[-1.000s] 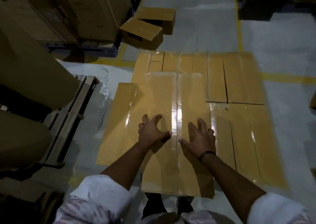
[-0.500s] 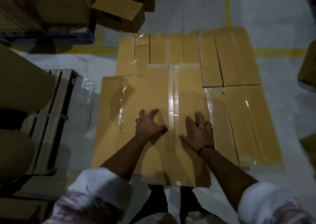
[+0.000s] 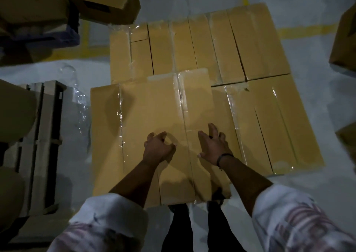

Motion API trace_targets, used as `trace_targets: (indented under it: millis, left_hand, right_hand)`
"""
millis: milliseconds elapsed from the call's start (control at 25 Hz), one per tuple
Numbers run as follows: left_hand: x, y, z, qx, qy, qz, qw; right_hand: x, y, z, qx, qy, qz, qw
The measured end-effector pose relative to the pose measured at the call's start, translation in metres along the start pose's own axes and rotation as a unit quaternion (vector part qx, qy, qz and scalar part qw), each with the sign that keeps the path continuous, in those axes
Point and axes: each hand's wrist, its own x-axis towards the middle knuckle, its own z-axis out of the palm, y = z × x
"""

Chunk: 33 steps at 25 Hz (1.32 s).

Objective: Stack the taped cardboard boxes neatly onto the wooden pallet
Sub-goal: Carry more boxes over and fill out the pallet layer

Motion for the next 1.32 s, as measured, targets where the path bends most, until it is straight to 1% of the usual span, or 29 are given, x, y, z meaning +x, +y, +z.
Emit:
trace_targets:
  millis: [80,160,320,480,680,840,1000,1080,1320]
  left_hand:
    - [0.005,-0.01,0.01,0.066,-0.04,0.015,0.997]
    - [-0.001,-0.015,0.015,0.114,-0.078,0.022,0.99]
    - [-0.024,-0.02,0.021,0.164,-0.13,0.048,0.977]
    - [-0.049,-0.041,0.032,0.18,-0.151,0.059,0.97]
    - [-0.075,-0.074,0.042,0.211,-0.132,0.093,0.964]
    - [-0.092,-0.098,0.04,0.21,-0.128,0.089,0.965]
    - [-0.111,-0.113,0.039,0.206,-0.1,0.09,0.969]
    - [-0.129,-0.115,0.037,0.193,-0.079,0.081,0.975]
    - [-0.192,-0.105,0.05,0.166,-0.018,0.097,0.981]
  right_hand:
    - [0.011,0.0,0.002,0.008,-0.04,0.012,0.999]
    - [0.014,-0.004,-0.001,0.025,-0.052,0.023,0.998]
    - [-0.001,-0.008,-0.002,0.042,-0.04,0.023,0.998]
    - [-0.035,-0.009,0.019,0.045,-0.026,0.007,0.999]
    - [-0.084,-0.009,0.047,0.031,-0.026,0.021,0.999]
    - [-0.117,-0.004,0.059,0.041,-0.005,0.044,0.998]
    - [-0.148,0.002,0.066,0.062,0.018,0.046,0.997]
    - [-0.163,0.0,0.068,0.059,0.029,0.034,0.997]
    - [-0.208,-0.003,0.074,0.031,0.063,-0.026,0.997]
